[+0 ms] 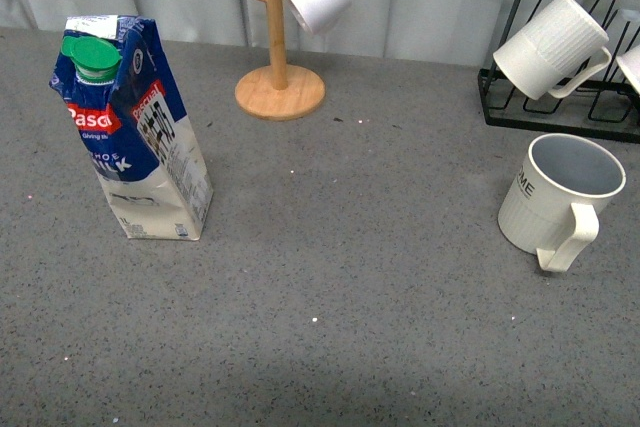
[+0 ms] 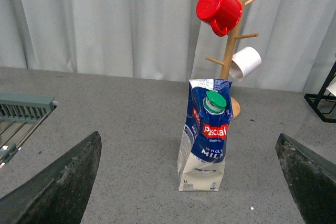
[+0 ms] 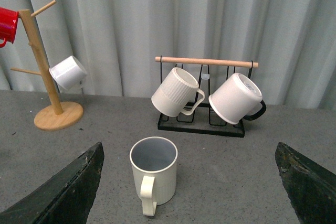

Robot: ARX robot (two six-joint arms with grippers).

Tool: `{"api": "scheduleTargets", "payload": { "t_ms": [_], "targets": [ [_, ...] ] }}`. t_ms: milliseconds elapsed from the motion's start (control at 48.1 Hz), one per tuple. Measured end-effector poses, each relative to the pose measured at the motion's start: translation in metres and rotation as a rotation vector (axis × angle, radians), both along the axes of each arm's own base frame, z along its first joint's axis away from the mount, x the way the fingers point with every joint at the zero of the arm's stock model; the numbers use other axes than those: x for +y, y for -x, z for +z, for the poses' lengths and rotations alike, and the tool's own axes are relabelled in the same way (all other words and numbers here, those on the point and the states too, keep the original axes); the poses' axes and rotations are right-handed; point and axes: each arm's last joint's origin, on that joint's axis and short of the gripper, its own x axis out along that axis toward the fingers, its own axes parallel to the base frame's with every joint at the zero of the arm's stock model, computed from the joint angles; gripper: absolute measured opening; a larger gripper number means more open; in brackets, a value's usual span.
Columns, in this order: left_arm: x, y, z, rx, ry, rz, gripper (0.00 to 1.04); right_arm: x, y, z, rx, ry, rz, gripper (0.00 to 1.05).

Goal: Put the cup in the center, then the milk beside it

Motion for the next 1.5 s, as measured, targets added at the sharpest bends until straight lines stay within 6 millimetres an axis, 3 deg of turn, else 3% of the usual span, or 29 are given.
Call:
{"api": "scheduleTargets", "payload": {
  "t_ms": [125,187,271,479,936,1124,1394,1498],
  "targets": [
    [0.000,0.000,0.000,0.000,0.000,0.000,0.98,0.000,0.000,0.000,0.000,0.000,-0.001,0.95],
    [0.000,0.000,0.000,0.000,0.000,0.000,0.98,0.000,-0.003,-0.002,0.076,0.096,-0.144,0.95],
    [0.000,0.000,0.000,0.000,0.000,0.000,0.98,-0.002,-0.016,-0.004,0.134,0.192,-0.169,0.95],
    [0.000,0.000,0.000,0.000,0.000,0.000,0.98,-0.014,-0.086,0.010,0.232,0.162,-0.130,0.95],
    [0.000,0.000,0.000,0.000,0.000,0.000,0.98,-0.020,-0.204,-0.037,0.685,-0.042,-0.081,0.95],
    [0.000,0.000,0.000,0.000,0.000,0.000,0.98,-0.011,-0.228,-0.053,0.781,-0.085,-0.086,0.95],
    [0.000,0.000,0.000,0.000,0.000,0.000,0.98,-0.003,-0.241,-0.064,0.853,-0.119,-0.102,0.95],
    [0.000,0.000,0.000,0.000,0.000,0.000,0.98,-0.002,-0.243,-0.069,0.876,-0.133,-0.117,0.79]
  ]
}}
